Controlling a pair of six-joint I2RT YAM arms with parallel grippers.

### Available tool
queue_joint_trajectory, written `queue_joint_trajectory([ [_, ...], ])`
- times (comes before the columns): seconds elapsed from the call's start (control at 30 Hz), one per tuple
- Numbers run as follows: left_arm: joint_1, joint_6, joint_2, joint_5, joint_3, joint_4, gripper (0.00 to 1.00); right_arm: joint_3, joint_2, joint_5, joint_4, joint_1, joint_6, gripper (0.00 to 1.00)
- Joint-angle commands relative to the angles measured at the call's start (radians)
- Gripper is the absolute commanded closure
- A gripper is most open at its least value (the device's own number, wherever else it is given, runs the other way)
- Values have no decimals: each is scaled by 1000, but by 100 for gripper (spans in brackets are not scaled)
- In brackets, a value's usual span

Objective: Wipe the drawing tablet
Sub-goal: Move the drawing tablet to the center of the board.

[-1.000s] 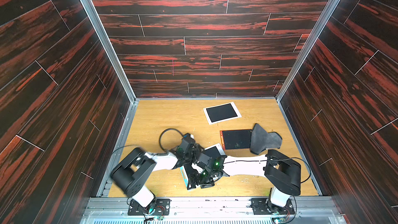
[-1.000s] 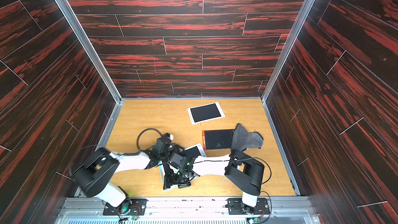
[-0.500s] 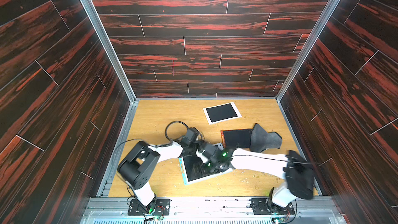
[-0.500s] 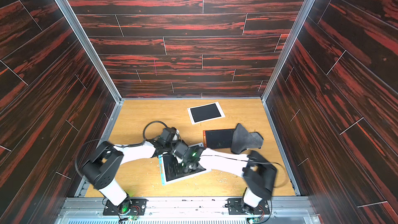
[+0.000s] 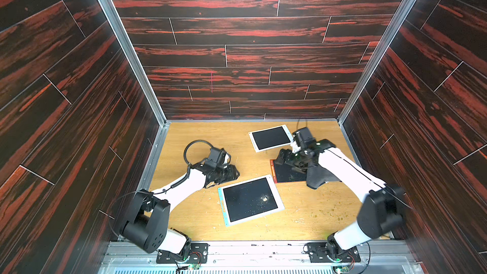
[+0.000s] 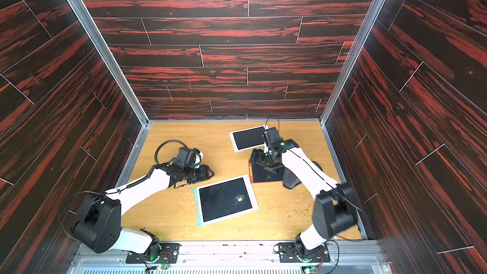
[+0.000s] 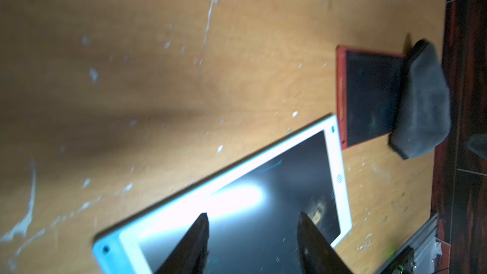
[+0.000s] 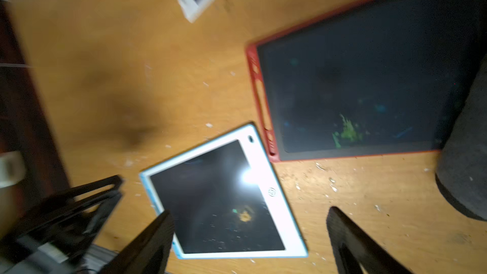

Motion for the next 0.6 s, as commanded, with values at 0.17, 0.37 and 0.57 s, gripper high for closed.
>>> queue_joint_trajectory([
  [0.17, 46, 36, -25, 56, -10, -23, 45, -167, 37, 123, -43, -37, 8, 10],
  [0.37, 60, 33, 23, 102, -10, 19, 46, -202, 119, 155, -11, -59, 13, 11],
  [0.57, 82, 40, 17, 104, -16, 21, 46, -103, 238, 238, -32, -71, 7, 11],
])
